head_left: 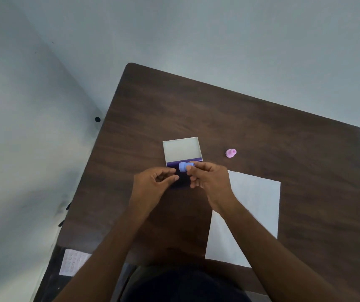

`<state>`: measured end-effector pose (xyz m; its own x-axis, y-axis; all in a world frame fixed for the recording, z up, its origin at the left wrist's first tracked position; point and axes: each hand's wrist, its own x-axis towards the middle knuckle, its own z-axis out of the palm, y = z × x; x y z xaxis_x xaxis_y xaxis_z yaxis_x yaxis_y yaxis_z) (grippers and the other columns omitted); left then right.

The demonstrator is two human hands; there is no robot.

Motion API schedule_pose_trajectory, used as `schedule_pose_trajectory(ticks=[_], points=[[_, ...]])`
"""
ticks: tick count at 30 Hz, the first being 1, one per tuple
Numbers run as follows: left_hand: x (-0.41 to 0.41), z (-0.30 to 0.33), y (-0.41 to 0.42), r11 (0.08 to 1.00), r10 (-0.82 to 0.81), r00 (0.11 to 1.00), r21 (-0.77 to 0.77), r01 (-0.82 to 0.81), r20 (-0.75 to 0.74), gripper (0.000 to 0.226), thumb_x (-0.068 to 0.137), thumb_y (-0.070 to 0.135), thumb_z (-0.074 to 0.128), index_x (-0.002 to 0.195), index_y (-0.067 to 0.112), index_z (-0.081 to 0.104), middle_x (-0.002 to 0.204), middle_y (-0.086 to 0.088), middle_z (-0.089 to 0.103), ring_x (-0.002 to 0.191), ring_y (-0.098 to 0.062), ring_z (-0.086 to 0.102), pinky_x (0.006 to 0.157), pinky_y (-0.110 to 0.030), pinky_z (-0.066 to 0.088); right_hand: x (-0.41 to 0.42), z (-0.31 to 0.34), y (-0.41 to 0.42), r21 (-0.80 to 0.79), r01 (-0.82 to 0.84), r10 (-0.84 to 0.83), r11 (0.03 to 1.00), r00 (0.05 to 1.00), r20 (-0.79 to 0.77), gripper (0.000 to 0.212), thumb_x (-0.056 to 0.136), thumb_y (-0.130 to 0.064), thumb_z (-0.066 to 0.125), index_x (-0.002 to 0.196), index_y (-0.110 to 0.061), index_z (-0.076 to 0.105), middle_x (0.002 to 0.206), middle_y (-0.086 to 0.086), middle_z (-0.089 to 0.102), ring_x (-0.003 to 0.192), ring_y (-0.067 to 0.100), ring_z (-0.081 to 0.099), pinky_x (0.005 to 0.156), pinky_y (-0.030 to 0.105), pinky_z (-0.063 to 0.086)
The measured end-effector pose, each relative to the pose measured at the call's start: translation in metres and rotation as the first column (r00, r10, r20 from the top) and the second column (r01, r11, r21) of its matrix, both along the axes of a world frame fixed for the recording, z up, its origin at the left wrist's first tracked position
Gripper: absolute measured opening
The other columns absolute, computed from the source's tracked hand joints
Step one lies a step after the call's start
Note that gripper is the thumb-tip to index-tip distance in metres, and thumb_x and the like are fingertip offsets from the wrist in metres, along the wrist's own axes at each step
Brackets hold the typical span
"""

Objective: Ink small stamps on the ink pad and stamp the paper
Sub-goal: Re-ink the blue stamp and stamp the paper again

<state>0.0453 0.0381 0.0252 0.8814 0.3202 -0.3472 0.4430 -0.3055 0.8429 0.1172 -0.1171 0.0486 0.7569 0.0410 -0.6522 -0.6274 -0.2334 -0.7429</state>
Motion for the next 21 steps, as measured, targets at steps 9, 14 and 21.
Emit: schedule_pose_trajectory(ticks=[9, 14, 21], points=[[0.043, 0.000, -0.041, 0.971, -0.181, 0.983, 0.154, 0.183, -0.022, 0.027, 0.089, 0.031, 0.065, 0.113, 0.019, 0.070, 0.114, 0.001, 0.071, 0.102, -0.013, 0.065, 0.094, -0.022, 0.048, 0.028, -0.010, -0.043, -0.436, -0.007, 0.130, 0.900, 0.958, 0.254, 0.023, 0.081, -0.032, 0.073, 0.094, -0.014, 0.074, 0.078, -0.003, 0.070, 0.062, 0.010, 0.062, 0.057, 0.011, 0.046], [0.067, -0.008, -0.075, 0.945, -0.287, 0.951, 0.128, 0.300, -0.113, 0.042, 0.088, 0.025, 0.067, 0.128, 0.018, 0.058, 0.119, 0.002, 0.066, 0.094, -0.010, 0.061, 0.084, -0.016, 0.046, 0.045, -0.026, -0.059, -0.555, 0.046, 0.158, 0.830, 0.936, 0.313, 0.023, 0.085, -0.028, 0.070, 0.098, -0.010, 0.072, 0.087, 0.003, 0.073, 0.068, 0.010, 0.061, 0.070, 0.014, 0.047], [0.080, -0.023, -0.093, 0.938, -0.290, 0.947, 0.155, 0.310, -0.138, 0.038, 0.089, 0.023, 0.065, 0.127, 0.018, 0.060, 0.118, 0.001, 0.067, 0.089, 0.000, 0.056, 0.065, 0.001, 0.032, 0.062, -0.051, -0.058, -0.635, -0.067, 0.250, 0.769, 0.947, 0.203, 0.023, 0.090, -0.032, 0.063, 0.095, -0.011, 0.070, 0.087, 0.006, 0.072, 0.073, 0.015, 0.065, 0.072, 0.022, 0.052]])
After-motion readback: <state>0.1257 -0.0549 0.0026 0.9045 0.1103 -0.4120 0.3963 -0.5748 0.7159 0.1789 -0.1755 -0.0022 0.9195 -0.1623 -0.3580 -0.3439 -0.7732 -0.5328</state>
